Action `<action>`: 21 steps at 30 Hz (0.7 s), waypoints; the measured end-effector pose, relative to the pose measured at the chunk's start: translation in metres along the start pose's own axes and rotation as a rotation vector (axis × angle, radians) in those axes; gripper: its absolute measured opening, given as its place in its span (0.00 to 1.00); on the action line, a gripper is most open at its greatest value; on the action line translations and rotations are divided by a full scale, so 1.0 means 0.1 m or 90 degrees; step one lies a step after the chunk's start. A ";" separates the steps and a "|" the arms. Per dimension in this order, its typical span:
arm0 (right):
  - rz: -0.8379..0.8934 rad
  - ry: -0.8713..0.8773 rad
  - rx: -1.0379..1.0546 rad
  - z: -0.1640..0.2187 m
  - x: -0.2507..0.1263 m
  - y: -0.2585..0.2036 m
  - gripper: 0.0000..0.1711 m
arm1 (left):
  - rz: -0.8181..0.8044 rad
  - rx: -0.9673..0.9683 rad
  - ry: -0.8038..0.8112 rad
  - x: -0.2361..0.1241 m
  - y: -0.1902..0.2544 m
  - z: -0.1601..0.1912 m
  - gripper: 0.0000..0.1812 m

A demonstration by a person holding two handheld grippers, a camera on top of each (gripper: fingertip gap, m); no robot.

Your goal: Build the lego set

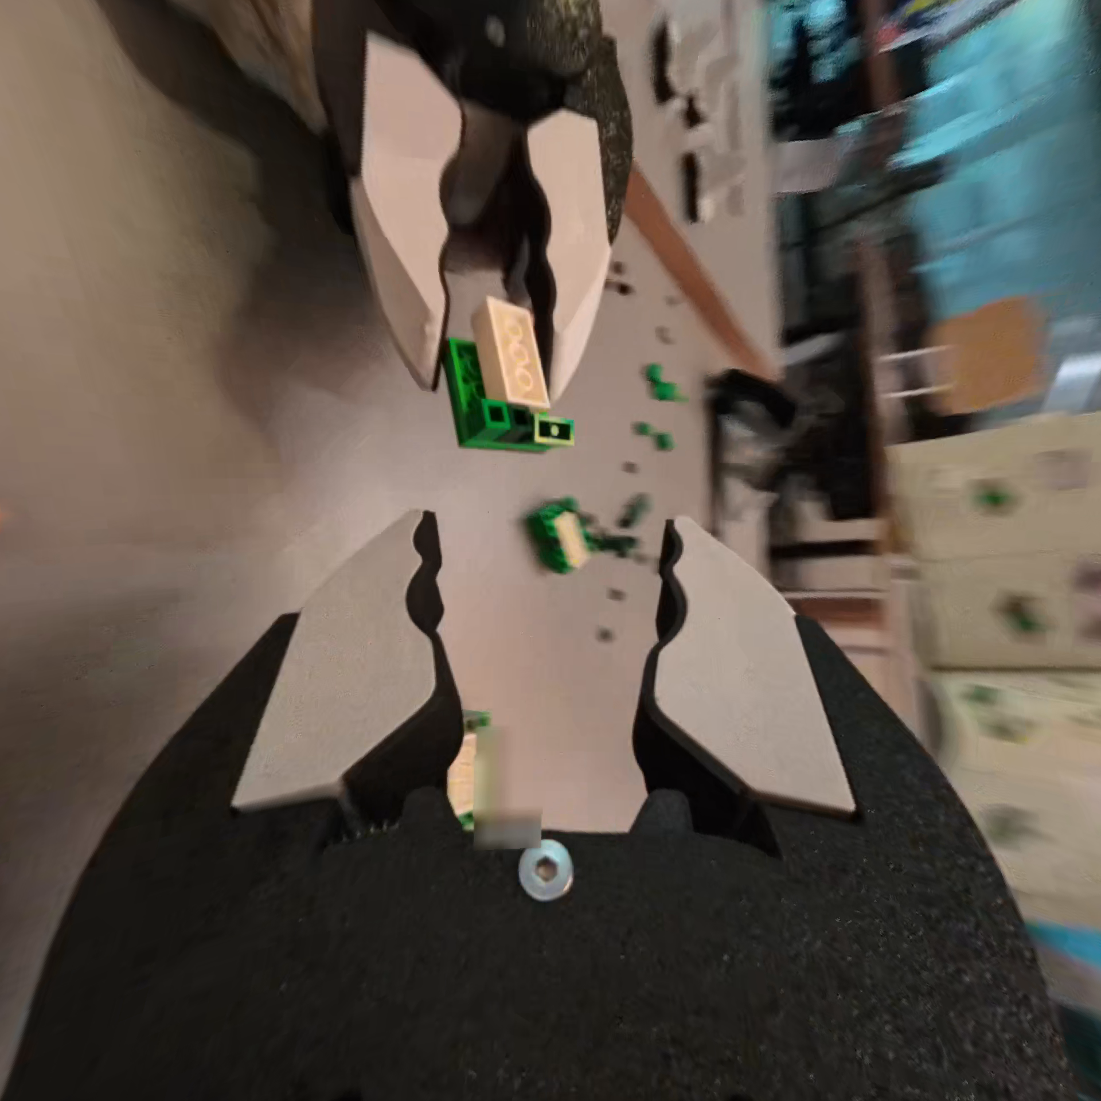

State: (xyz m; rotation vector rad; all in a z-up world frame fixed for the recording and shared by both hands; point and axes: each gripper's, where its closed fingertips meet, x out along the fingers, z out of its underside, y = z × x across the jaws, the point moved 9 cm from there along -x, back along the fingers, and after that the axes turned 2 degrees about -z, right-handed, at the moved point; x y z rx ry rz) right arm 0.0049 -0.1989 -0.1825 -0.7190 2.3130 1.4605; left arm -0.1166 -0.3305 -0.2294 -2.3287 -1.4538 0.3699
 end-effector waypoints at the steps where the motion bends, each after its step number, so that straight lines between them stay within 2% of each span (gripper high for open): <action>1: 0.060 -0.027 -0.056 -0.02 0.03 -0.06 0.41 | -0.004 -0.014 0.002 0.00 -0.01 0.00 0.19; 4: 0.197 -0.095 -0.179 -0.09 0.15 -0.22 0.37 | -0.006 -0.041 -0.001 0.00 -0.03 0.01 0.19; 8: 0.262 -0.130 -0.260 -0.16 0.31 -0.36 0.30 | -0.006 -0.076 -0.003 0.02 -0.03 0.01 0.19; 14: 0.285 -0.152 -0.253 -0.16 0.44 -0.35 0.24 | -0.006 -0.089 -0.012 0.03 -0.04 0.01 0.19; 16: 0.284 -0.163 -0.249 -0.14 0.46 -0.34 0.20 | -0.003 -0.092 -0.015 0.04 -0.03 0.01 0.19; 18: 0.289 -0.157 -0.268 -0.15 0.45 -0.33 0.12 | 0.002 -0.095 -0.027 0.06 -0.02 0.02 0.19; 21: 0.284 -0.174 -0.304 -0.14 0.45 -0.33 0.11 | 0.007 -0.123 -0.037 0.08 -0.03 0.03 0.19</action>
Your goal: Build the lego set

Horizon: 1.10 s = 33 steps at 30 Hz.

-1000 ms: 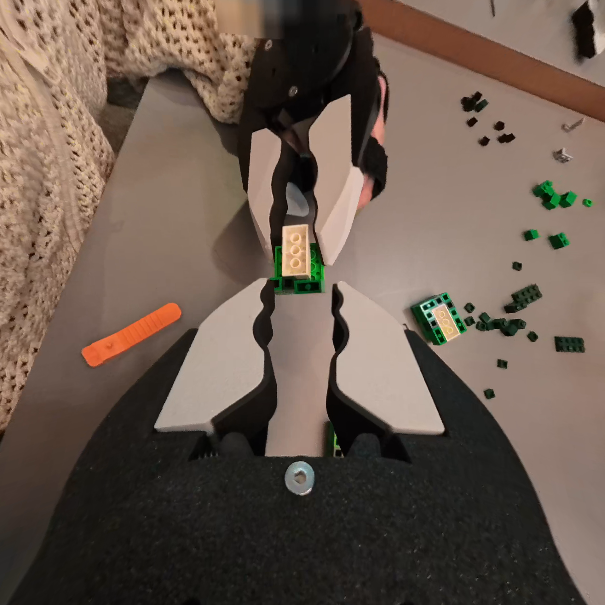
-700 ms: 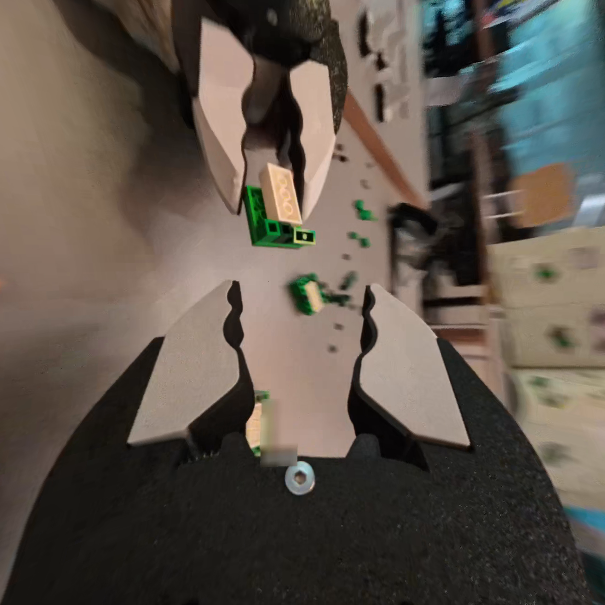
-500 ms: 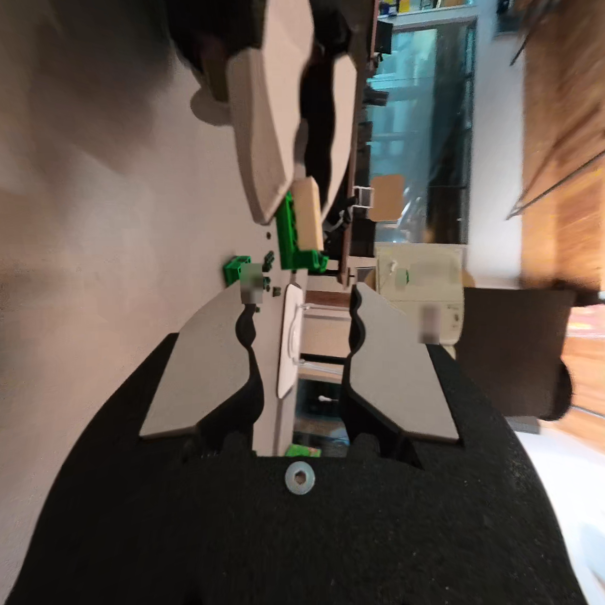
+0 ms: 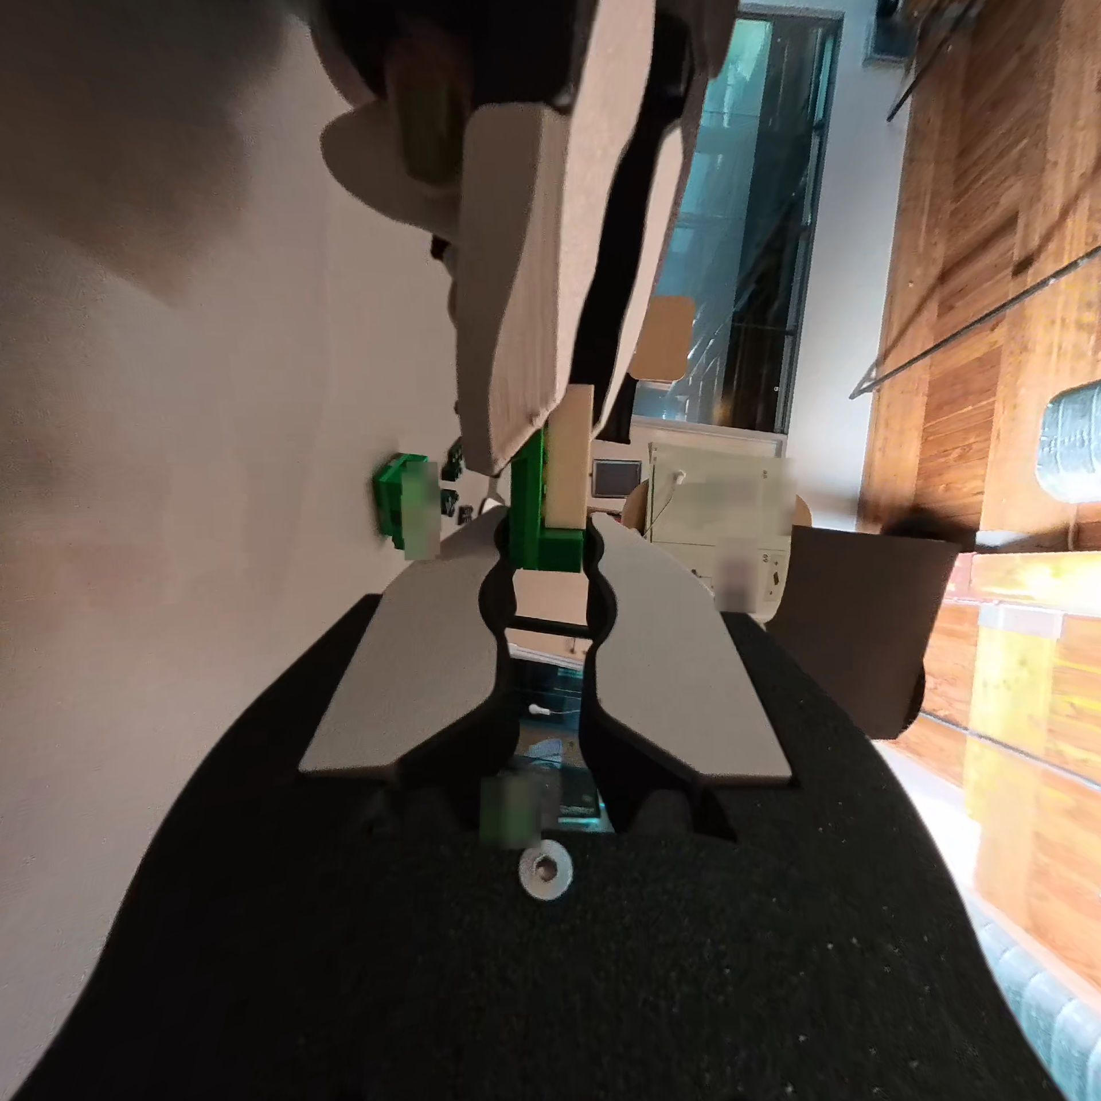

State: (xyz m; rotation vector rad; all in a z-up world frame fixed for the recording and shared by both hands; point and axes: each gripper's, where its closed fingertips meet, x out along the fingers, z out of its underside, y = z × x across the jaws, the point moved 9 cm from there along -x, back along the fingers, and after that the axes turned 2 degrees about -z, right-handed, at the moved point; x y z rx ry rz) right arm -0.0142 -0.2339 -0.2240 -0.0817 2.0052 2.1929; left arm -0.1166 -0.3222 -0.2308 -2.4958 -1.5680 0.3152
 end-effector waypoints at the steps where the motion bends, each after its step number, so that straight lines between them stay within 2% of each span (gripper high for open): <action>1: -0.005 -0.001 -0.010 0.00 0.00 -0.01 0.11 | 0.001 -0.003 -0.006 0.00 0.00 0.01 0.19; 4: 0.003 -0.003 -0.061 0.01 0.01 -0.03 0.10 | -0.001 0.004 -0.020 0.02 0.00 0.02 0.19; 10: 0.028 0.046 -0.070 0.06 -0.04 -0.06 0.10 | 0.016 0.015 -0.019 0.03 0.03 0.01 0.19; 15: 0.050 0.041 -0.108 0.07 -0.04 -0.13 0.10 | 0.013 0.039 -0.042 0.06 0.05 0.04 0.19; 17: 0.048 0.042 -0.068 0.08 -0.02 -0.16 0.10 | 0.010 0.044 -0.047 0.06 0.05 0.05 0.19; 19: 0.027 0.055 0.036 0.09 -0.02 -0.14 0.10 | 0.010 0.032 -0.040 0.06 0.04 0.04 0.19; 23: 0.006 0.032 0.110 0.18 0.00 -0.09 0.23 | -0.002 0.031 -0.046 0.04 0.01 0.05 0.19; 26: 0.014 0.059 0.074 0.17 -0.03 -0.11 0.21 | 0.003 0.032 -0.047 0.04 0.01 0.05 0.19; 31: 0.022 0.088 0.007 0.13 -0.04 -0.16 0.10 | 0.008 0.035 -0.051 0.05 0.03 0.05 0.19; 33: 0.017 0.086 -0.008 0.14 -0.03 -0.17 0.10 | 0.007 0.041 -0.061 0.05 0.03 0.06 0.19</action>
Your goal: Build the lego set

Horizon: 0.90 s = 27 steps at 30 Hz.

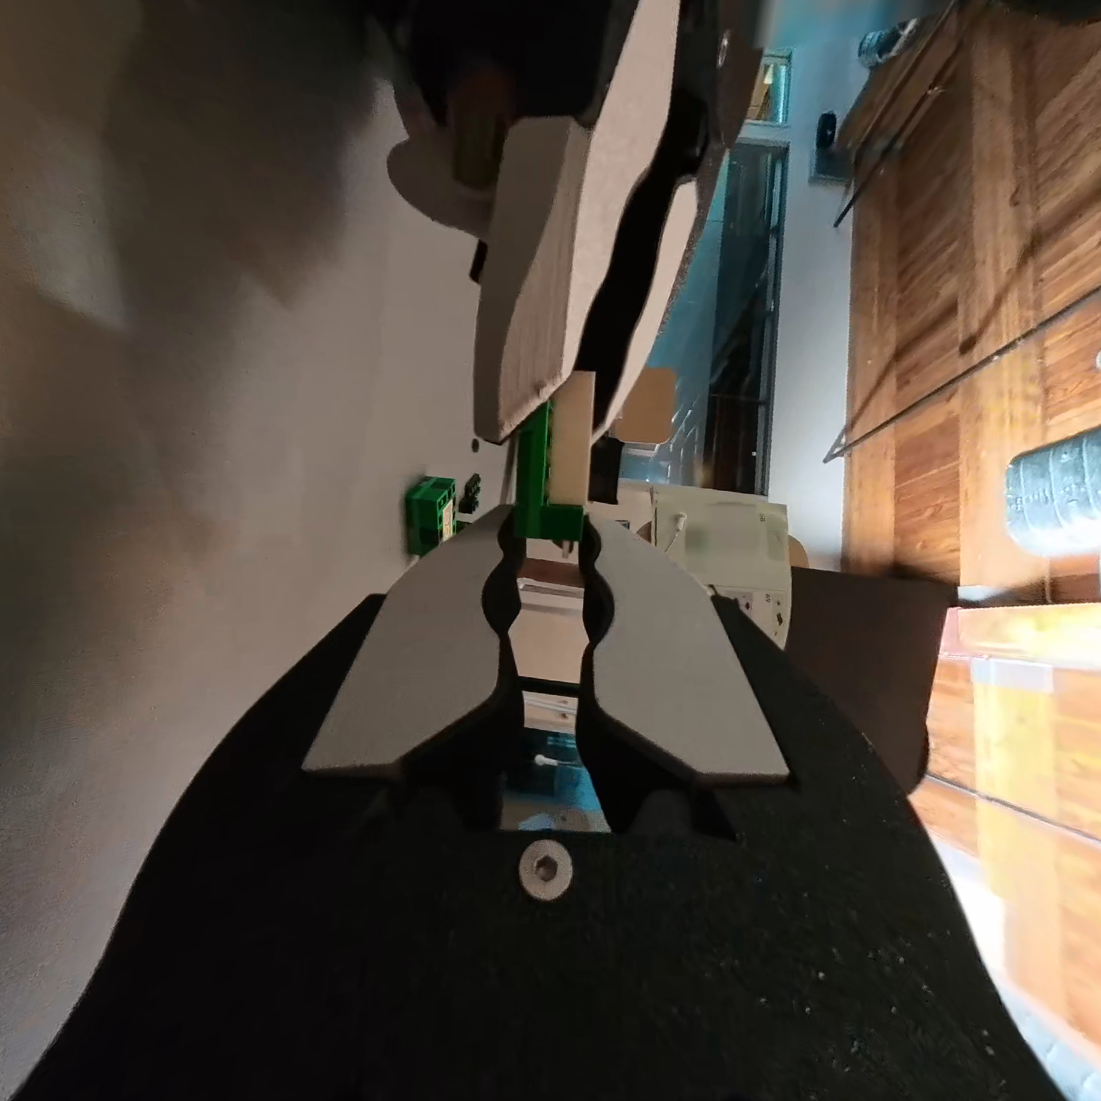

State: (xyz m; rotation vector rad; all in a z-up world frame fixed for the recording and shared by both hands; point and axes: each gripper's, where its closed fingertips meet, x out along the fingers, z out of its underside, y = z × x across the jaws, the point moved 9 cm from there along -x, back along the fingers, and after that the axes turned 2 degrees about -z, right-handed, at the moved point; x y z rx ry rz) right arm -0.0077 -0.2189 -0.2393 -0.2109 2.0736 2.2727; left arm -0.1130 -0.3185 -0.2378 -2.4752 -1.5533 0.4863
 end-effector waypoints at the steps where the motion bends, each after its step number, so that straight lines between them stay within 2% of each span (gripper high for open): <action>1: -0.004 0.005 0.008 0.01 0.00 0.00 0.10 | 0.001 0.000 0.000 0.00 0.00 0.00 0.19; 7: 0.025 -0.016 0.054 -0.01 0.05 -0.05 0.10 | -0.005 0.003 -0.014 -0.01 -0.02 0.02 0.19; 9: 0.032 -0.051 0.103 0.05 0.08 -0.08 0.23 | -0.015 0.025 -0.029 -0.02 -0.03 0.04 0.19; 11: 0.053 -0.078 0.200 0.20 0.09 -0.10 0.28 | -0.035 0.060 -0.050 -0.02 -0.04 0.07 0.19; 15: 0.086 -0.068 0.431 0.53 0.06 -0.05 0.28 | -0.092 0.140 -0.093 -0.04 -0.07 0.12 0.19; 19: 0.134 -0.007 0.629 0.79 0.02 0.02 0.25 | -0.126 0.149 -0.105 -0.07 -0.12 0.14 0.19; 23: 0.162 0.014 0.748 0.97 -0.03 0.05 0.24 | -0.159 0.129 -0.111 -0.10 -0.19 0.16 0.19; 27: 0.173 0.034 0.792 1.04 -0.06 0.06 0.22 | -0.159 0.107 -0.122 -0.10 -0.21 0.20 0.19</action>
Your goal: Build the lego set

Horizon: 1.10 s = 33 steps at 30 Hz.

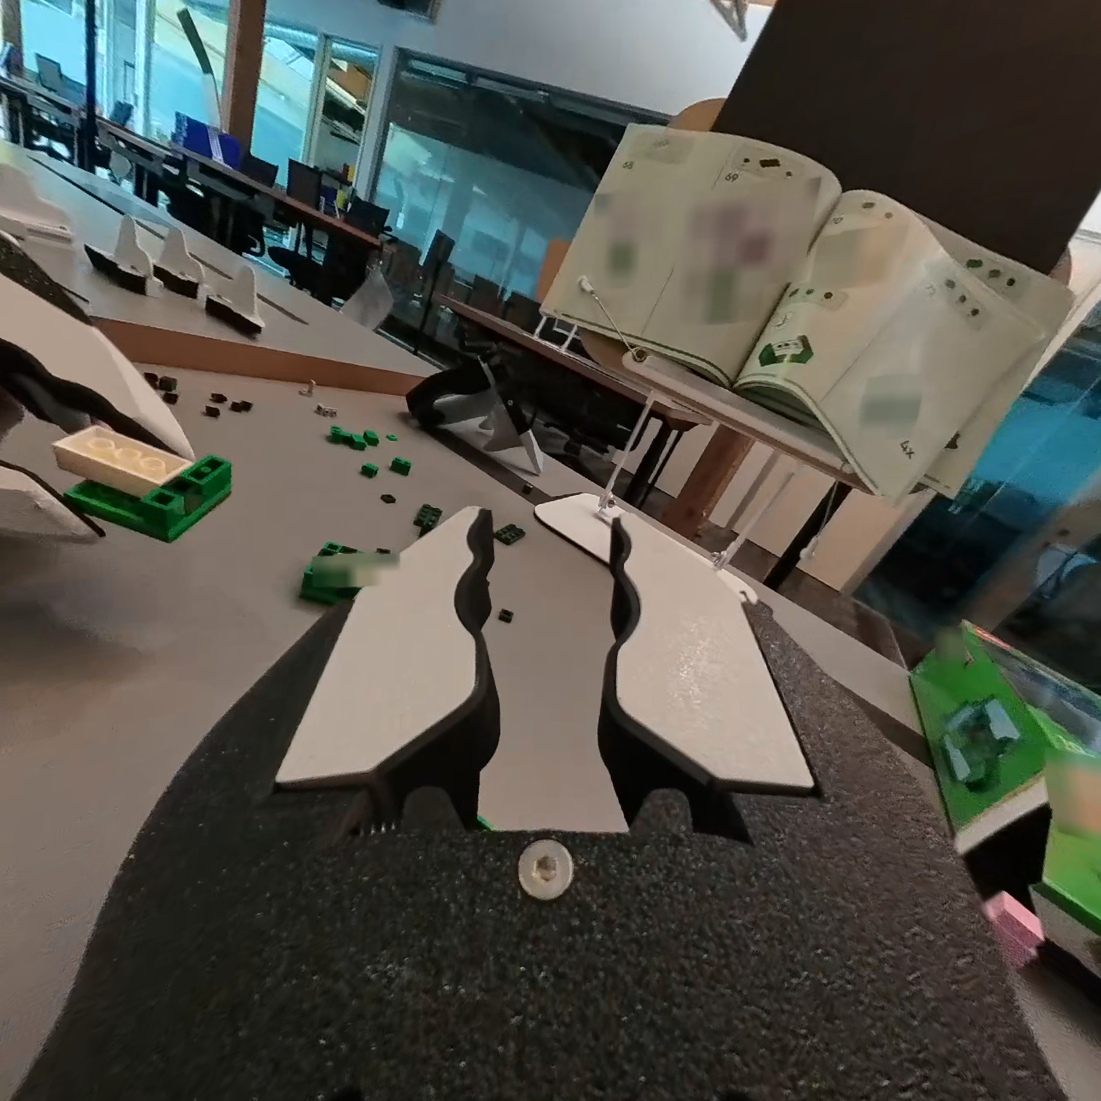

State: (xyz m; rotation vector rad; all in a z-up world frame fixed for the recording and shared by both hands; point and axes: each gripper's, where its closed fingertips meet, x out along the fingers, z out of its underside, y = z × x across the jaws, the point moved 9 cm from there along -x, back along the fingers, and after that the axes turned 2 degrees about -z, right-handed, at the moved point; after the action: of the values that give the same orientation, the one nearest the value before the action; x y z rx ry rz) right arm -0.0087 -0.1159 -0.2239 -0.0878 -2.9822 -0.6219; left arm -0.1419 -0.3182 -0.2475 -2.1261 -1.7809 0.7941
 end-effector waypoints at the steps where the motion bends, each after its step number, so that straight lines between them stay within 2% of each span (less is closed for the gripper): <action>1: -0.003 -0.001 0.002 0.00 0.00 0.00 0.21 | 0.002 -0.002 -0.003 0.00 0.00 0.01 0.19; 14: 0.006 -0.020 -0.030 0.02 0.03 -0.02 0.16 | 0.024 -0.018 0.008 0.00 0.00 0.00 0.19; 21: -0.002 -0.025 -0.061 0.02 0.05 -0.06 0.14 | -0.006 -0.009 0.001 0.01 0.00 0.01 0.19; 24: -0.013 -0.021 -0.060 0.02 0.06 -0.07 0.13 | -0.080 0.002 -0.016 0.00 -0.04 0.02 0.19; 29: -0.040 0.005 -0.034 0.01 0.07 -0.07 0.11 | -0.300 -0.018 -0.056 -0.13 -0.20 0.06 0.19; 33: -0.066 0.037 -0.013 -0.01 0.06 -0.08 0.10 | -0.377 -0.056 -0.086 -0.19 -0.14 0.02 0.19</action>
State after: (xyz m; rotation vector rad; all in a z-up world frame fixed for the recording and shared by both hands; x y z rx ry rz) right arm -0.0149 -0.1233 -0.2254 0.0838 -2.9390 -0.6548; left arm -0.1560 -0.3334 -0.2374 -1.4705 -2.3742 0.7127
